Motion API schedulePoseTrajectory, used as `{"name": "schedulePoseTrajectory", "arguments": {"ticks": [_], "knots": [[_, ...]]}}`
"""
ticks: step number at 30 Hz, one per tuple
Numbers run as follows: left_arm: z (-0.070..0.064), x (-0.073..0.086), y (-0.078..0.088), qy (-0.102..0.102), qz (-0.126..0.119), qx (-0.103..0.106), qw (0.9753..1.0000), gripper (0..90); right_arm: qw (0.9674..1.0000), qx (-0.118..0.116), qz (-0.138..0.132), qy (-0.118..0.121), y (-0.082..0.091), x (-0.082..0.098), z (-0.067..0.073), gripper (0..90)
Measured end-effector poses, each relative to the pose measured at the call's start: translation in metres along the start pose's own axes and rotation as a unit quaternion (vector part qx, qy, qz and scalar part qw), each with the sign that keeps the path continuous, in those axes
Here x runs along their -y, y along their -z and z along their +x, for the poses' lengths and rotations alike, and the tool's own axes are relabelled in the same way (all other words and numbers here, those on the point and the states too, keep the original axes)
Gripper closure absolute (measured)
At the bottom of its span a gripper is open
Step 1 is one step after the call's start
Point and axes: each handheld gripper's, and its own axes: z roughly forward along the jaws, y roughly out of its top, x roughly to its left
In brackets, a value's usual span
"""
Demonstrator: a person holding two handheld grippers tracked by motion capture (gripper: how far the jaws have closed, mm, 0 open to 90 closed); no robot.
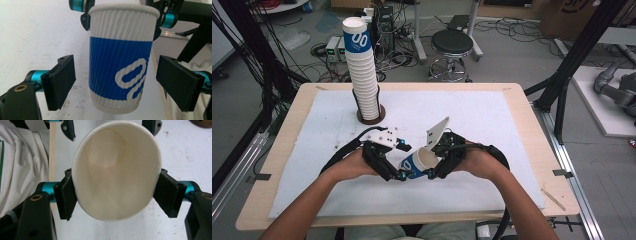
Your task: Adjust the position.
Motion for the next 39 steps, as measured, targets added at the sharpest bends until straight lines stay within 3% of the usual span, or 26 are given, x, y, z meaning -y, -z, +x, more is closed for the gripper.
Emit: {"name": "schedulePoseTrajectory", "arguments": {"ticks": [8,15,20,22,24,25,26,29,30,33,34,36,37,39], "knots": [[-0.001,0.001,-0.018,0.001,0.035,0.020,0.9992,21.2,0.9997,-0.010,0.022,0.002,-0.004,-0.004,0.002,27.6],[-0.001,-0.001,-0.024,-0.004,0.046,0.028,0.9985,29.4,0.9993,-0.011,0.034,0.010,-0.007,-0.004,0.003,27.6],[-0.003,-0.001,-0.026,-0.008,0.048,0.027,0.9985,29.5,0.9992,-0.011,0.037,0.013,-0.008,-0.003,0.004,27.1],[-0.003,-0.001,-0.024,-0.010,0.044,0.026,0.9987,29.2,0.9994,-0.011,0.032,0.011,-0.008,-0.003,0.004,25.1],[-0.002,-0.001,-0.022,-0.011,0.036,0.026,0.9990,28.7,0.9999,-0.009,0.002,0.013,-0.005,0.000,0.002,22.8],[-0.002,-0.002,-0.021,-0.014,0.031,0.028,0.9990,28.7,0.9999,-0.009,0.002,0.013,-0.005,0.000,0.002,22.8],[-0.002,-0.001,-0.018,-0.006,0.011,0.030,0.9995,28.7,0.9998,-0.012,-0.016,-0.002,-0.001,0.001,0.002,22.0],[-0.003,0.001,-0.014,-0.001,-0.005,0.034,0.9994,28.8,0.9981,-0.023,-0.053,-0.023,0.007,0.005,0.001,22.0],[-0.003,0.002,-0.012,0.000,-0.015,0.033,0.9994,28.8,0.9981,-0.023,-0.053,-0.023,0.007,0.005,0.001,22.0],[-0.004,0.008,-0.005,0.006,-0.038,0.030,0.9988,28.8,0.9928,-0.020,-0.112,-0.038,0.021,0.011,0.000,21.8],[-0.004,0.014,-0.001,0.014,-0.061,0.025,0.9977,28.8,0.9910,-0.018,-0.125,-0.043,0.024,0.013,0.000,21.8],[-0.004,0.016,0.001,0.015,-0.070,0.023,0.9972,28.7,0.9837,-0.009,-0.170,-0.058,0.033,0.019,-0.002,21.3],[-0.004,0.020,0.005,0.022,-0.093,0.015,0.9953,28.7,0.9795,-0.003,-0.190,-0.068,0.037,0.022,-0.003,21.3],[-0.003,0.025,0.009,0.025,-0.116,0.006,0.9929,28.8,0.9694,0.006,-0.229,-0.089,0.044,0.030,-0.007,21.3]]}}
